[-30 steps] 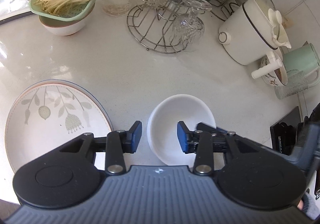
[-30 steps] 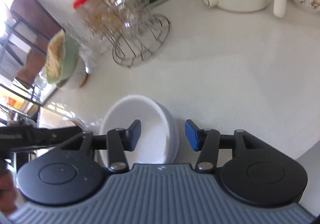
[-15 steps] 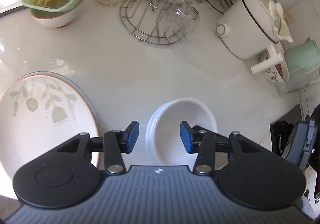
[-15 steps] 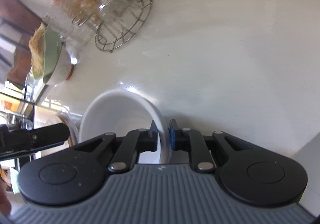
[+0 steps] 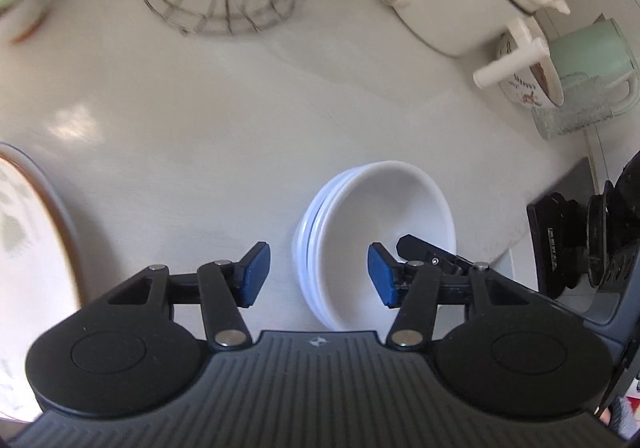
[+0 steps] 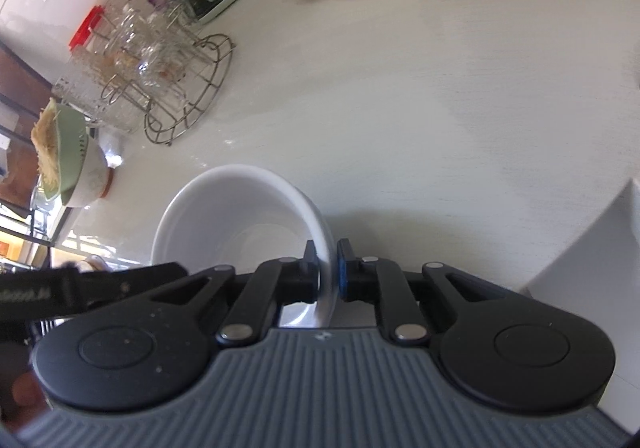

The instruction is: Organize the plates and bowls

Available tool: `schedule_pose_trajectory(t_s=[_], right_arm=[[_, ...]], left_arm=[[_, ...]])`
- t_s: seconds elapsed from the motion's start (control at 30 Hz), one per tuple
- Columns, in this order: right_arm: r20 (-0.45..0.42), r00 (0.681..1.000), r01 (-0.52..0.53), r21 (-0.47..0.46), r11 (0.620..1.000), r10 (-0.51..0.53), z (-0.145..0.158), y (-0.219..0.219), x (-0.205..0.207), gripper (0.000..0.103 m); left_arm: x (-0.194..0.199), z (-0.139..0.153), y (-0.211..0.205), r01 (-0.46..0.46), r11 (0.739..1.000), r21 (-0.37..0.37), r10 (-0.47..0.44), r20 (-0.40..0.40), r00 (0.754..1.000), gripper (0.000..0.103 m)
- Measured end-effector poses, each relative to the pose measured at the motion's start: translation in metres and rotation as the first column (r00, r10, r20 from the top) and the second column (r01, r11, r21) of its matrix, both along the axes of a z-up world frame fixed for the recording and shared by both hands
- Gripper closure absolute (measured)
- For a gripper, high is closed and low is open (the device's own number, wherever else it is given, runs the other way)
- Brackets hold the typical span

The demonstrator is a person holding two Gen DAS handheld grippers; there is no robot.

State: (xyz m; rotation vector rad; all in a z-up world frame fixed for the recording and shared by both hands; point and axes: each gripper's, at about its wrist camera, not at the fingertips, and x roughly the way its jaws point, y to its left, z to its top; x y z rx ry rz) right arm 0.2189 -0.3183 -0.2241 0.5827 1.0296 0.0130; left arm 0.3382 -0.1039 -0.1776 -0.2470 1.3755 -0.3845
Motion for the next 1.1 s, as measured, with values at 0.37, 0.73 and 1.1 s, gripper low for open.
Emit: schedule_pose_trajectory(t_s=[0.37,0.73,1.1], right_arm=[[0.018,1.000,-0.005,0.020,1.000,0.005,-0.004,-0.014,-0.012,0.091],[0.032,0.999,-0.035,0.043,0.998,0.034,-0.010,-0.016,-0.011,0.083],[0.051,0.998,-0.038,0.058,0.998,0.035,-0.001,-0.019,-0.021,0.084]], left_arm=[[-0.014,-0.035,-0.016,-0.049,0.999,-0.014,0.048,-0.062,0.997,0.070],[-0.024,-0.038,-0.014,-0.093,0.995,-0.021,0.093,-0.024,0.995,0.082],[-0.030,-0.022,-0.011,-0.091,0.995,-0.027,0.091,-0.010,0.996,0.082]])
